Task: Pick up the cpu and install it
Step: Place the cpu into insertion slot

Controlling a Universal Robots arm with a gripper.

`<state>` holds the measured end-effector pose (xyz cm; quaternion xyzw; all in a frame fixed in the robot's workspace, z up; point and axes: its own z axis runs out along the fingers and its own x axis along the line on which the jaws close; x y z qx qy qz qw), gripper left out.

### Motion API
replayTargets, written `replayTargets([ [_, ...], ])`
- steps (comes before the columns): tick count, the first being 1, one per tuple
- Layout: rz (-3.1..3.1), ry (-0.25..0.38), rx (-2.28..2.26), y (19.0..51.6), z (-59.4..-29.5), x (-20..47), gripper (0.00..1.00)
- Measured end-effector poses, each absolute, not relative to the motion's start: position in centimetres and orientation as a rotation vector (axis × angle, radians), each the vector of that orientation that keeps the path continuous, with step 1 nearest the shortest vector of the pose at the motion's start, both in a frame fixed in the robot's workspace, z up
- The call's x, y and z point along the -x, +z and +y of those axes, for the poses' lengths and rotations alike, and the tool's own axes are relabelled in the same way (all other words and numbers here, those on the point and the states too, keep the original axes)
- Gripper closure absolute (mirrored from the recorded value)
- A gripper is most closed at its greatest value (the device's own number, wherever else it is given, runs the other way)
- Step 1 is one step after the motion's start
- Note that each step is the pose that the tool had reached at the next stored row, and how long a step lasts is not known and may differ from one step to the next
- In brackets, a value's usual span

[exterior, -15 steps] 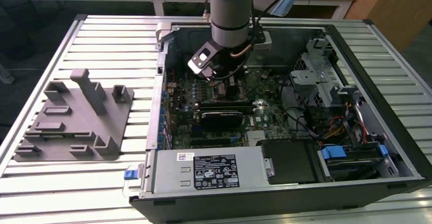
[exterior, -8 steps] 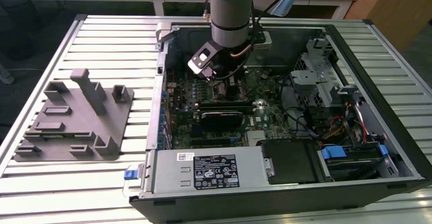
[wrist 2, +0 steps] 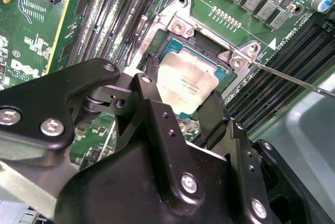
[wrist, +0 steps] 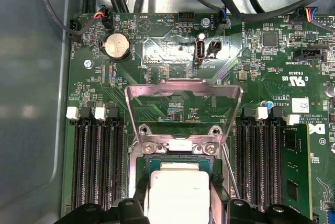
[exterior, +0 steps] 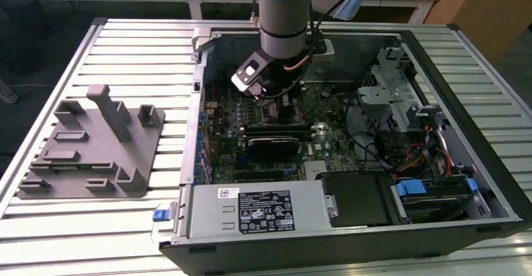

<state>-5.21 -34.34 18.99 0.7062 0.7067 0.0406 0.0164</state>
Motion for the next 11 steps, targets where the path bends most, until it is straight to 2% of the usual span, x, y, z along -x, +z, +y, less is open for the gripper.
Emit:
replayTargets([
  [10, 2.197, 0.129, -2.196, 18.91, -34.32, 5.2, 0.45],
  [11, 2.197, 0.128, -2.196, 18.92, -34.32, 5.2, 0.39],
])
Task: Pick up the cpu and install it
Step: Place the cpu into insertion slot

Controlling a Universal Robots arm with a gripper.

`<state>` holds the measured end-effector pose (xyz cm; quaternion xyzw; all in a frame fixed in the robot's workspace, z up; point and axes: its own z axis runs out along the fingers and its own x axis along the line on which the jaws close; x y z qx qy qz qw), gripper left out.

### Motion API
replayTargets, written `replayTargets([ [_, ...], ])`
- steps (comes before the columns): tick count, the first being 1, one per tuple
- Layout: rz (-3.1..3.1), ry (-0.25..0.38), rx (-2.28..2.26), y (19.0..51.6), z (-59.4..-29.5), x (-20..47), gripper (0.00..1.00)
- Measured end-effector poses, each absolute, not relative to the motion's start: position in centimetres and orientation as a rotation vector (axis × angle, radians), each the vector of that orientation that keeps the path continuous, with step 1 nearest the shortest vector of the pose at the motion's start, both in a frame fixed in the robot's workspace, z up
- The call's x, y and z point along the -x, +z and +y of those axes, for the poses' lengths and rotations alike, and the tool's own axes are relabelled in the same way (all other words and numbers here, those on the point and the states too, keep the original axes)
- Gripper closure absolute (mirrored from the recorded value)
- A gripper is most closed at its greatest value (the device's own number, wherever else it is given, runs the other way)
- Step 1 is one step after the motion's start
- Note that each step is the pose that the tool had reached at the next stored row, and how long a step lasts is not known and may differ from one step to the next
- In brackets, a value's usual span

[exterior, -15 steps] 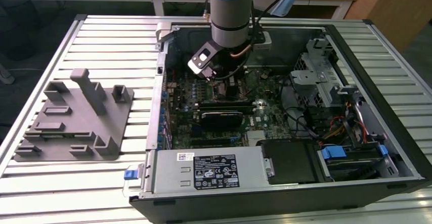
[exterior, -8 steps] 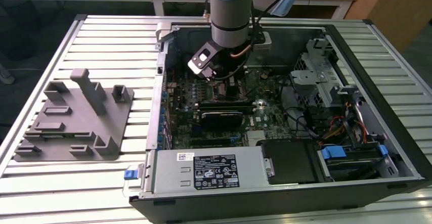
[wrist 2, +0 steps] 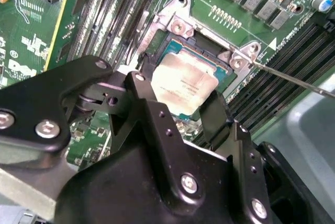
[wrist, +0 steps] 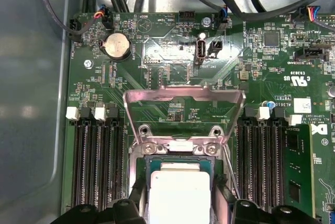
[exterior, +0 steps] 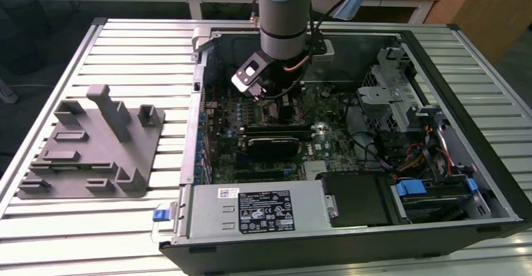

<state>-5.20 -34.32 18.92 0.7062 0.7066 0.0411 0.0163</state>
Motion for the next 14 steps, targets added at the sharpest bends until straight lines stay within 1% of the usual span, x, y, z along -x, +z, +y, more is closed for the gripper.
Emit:
replayTargets([
  [14, 2.197, 0.127, -2.196, 20.2, -34.3, 5.2, 0.39],
])
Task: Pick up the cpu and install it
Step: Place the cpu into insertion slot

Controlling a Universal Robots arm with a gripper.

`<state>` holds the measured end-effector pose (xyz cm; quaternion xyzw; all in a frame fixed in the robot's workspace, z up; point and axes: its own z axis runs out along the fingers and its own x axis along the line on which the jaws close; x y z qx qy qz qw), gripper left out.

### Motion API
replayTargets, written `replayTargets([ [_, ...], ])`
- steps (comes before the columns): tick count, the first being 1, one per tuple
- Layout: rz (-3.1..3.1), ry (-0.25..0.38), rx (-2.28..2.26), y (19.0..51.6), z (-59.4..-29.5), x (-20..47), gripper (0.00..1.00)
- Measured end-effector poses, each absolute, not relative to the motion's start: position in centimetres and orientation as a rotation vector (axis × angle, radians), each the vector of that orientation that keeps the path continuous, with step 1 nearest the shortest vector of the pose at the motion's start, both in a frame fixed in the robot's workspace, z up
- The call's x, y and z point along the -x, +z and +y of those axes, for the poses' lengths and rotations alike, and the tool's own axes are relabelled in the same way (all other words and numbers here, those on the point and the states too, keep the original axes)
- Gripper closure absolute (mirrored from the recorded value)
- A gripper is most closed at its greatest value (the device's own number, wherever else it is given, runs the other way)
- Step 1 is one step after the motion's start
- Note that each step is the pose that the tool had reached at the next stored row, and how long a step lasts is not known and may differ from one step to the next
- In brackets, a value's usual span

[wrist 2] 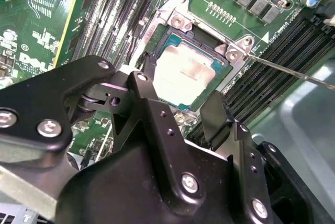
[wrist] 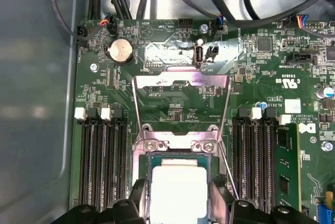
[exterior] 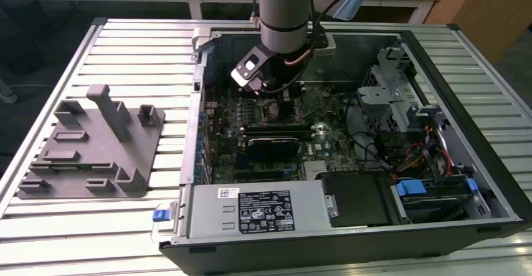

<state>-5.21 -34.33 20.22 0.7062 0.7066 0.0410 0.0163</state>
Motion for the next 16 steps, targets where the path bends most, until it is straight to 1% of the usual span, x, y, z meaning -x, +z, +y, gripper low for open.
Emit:
replayTargets([
  [5, 2.197, 0.127, -2.196, 20.24, -34.33, 5.21, 0.39],
  [6, 2.197, 0.127, -2.196, 20.24, -34.33, 5.21, 0.4],
  [8, 2.197, 0.127, -2.196, 20.25, -34.33, 5.21, 0.53],
  [9, 2.197, 0.127, -2.196, 20.26, -34.33, 5.21, 0.53],
  [11, 2.197, 0.127, -2.196, 20.26, -34.33, 5.21, 0.64],
  [12, 2.197, 0.127, -2.196, 20.26, -34.33, 5.21, 0.64],
  [13, 2.197, 0.127, -2.196, 20.27, -34.33, 5.21, 0.71],
  [14, 2.197, 0.127, -2.196, 20.27, -34.33, 5.21, 0.71],
  [15, 2.197, 0.127, -2.196, 20.27, -34.33, 5.21, 0.76],
  [16, 2.197, 0.127, -2.196, 20.27, -34.33, 5.21, 0.76],
])
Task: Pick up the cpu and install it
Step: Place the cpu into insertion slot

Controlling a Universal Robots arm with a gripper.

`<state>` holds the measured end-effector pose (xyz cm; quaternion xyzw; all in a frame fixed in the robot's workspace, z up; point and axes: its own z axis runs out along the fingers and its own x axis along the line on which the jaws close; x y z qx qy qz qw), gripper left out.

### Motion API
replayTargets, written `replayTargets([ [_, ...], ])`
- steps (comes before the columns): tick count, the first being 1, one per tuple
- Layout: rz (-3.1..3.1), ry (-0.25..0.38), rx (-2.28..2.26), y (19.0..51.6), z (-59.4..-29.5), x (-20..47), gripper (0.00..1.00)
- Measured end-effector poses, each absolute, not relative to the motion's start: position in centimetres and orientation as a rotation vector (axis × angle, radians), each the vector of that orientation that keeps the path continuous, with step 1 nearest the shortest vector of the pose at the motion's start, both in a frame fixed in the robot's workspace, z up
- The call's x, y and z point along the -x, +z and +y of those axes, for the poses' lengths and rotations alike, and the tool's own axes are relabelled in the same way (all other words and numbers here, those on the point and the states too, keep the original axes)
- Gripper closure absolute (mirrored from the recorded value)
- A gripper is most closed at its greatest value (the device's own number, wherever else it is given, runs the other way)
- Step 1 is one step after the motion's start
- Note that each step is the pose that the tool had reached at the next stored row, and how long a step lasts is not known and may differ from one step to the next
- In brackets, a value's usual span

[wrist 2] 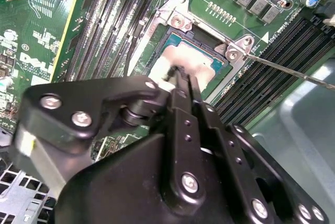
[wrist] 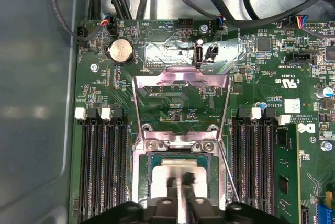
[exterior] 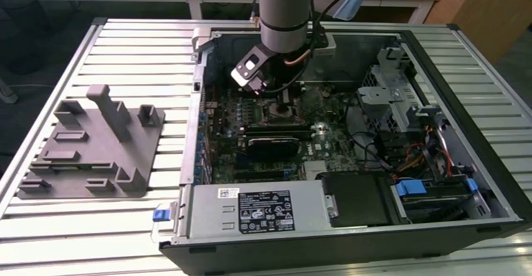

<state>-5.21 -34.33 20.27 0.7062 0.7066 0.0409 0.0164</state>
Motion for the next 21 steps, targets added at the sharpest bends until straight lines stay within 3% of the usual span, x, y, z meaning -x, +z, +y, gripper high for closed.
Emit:
replayTargets([
  [3, 2.197, 0.127, -2.196, 20.28, -34.33, 5.21, 0.89],
  [21, 2.181, 0.127, -2.211, 19.91, -34.34, 5.21, 0.89],
])
